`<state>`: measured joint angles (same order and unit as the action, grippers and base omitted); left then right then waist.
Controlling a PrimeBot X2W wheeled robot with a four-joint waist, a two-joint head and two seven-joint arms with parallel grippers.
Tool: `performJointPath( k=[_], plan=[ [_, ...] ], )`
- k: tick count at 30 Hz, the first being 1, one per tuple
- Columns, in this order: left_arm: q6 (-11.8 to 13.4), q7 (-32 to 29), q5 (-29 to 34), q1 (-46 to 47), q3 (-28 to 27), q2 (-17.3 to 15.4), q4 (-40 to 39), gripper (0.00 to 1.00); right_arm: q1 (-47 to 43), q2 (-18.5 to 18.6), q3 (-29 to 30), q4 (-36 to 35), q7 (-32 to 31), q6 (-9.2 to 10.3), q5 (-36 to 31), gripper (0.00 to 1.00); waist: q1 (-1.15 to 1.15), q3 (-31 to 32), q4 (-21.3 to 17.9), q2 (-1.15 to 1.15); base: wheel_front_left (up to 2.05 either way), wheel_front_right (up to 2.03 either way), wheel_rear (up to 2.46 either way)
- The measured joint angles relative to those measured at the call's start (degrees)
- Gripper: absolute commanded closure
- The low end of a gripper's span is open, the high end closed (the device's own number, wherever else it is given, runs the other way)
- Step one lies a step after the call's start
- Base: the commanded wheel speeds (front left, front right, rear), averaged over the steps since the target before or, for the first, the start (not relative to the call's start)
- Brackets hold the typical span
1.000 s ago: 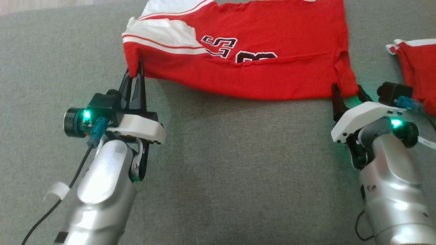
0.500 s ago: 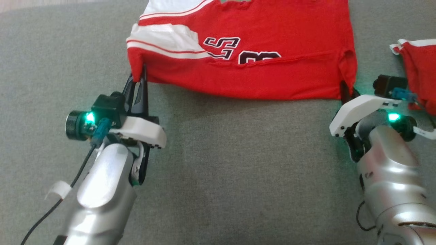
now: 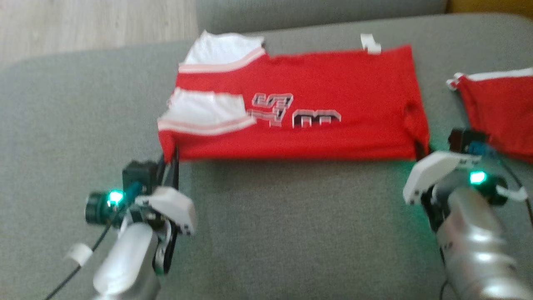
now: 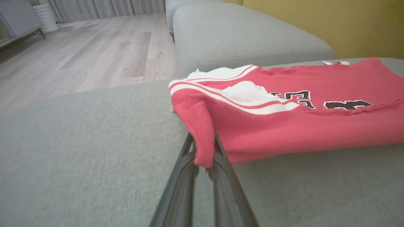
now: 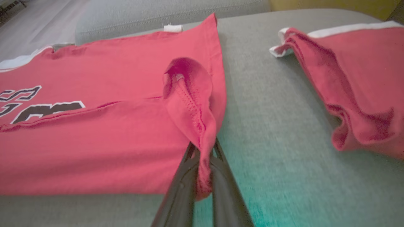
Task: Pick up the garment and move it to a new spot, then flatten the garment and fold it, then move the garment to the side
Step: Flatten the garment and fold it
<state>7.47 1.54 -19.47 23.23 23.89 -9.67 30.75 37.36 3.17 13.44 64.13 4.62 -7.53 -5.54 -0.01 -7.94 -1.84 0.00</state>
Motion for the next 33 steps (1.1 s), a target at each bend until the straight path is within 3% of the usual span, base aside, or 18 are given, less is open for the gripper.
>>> performJointPath(
  k=[9, 20, 22, 23, 24, 28, 33],
  plan=[
    [0.5, -7.3, -1.8, -9.7, 1.5, -1.3, -4.9, 1.0, -8.9, -0.1, -2.6, -4.8, -7.9, 0.0, 2.0, 1.0, -0.01, 7.2, -0.2, 0.0, 0.0, 0.0, 0.0],
    [3.2, -12.9, -2.4, -16.9, 2.4, -4.2, -15.0, 1.0, -23.3, -0.6, -5.1, -26.4, -15.1, 0.0, 9.7, 1.0, 0.0, 8.3, -1.4, 0.0, 0.0, 0.0, 0.0],
    [3.7, -13.1, -2.4, -17.1, 2.4, -4.2, -15.9, 0.34, -25.3, -0.8, -4.4, -30.2, -15.2, 0.0, 10.7, 0.0, 0.0, 7.9, -1.6, 0.0, 0.0, 0.0, 0.0],
    [4.2, -13.1, -2.4, -17.2, 2.4, -4.2, -16.2, 0.07, -25.9, -0.8, -3.8, -31.7, -15.2, 0.0, 11.4, 0.0, 0.0, 7.6, -1.7, 0.0, 0.0, 0.0, 0.0],
    [4.8, -13.1, -2.3, -17.2, 2.3, -4.3, -16.4, 0.0, -26.4, -0.7, -3.7, -33.3, -15.0, 0.0, 11.7, 0.0, 0.0, 7.3, -1.8, 0.0, 0.0, 0.0, 0.0],
    [5.7, -9.9, -2.1, -17.2, 1.6, -4.2, -17.1, 0.0, -27.0, -0.7, -3.9, -38.2, -12.0, 0.0, 15.2, 0.0, 0.01, 6.1, -2.2, 0.0, 0.0, 0.0, 0.0],
    [5.0, 2.1, -1.1, -14.1, -0.1, -3.4, -19.1, 0.0, -27.0, -0.7, -4.2, -44.6, -2.6, 0.0, 19.2, 0.0, 0.01, 4.6, -2.4, 0.0, 0.0, 0.0, 0.0]
  ],
)
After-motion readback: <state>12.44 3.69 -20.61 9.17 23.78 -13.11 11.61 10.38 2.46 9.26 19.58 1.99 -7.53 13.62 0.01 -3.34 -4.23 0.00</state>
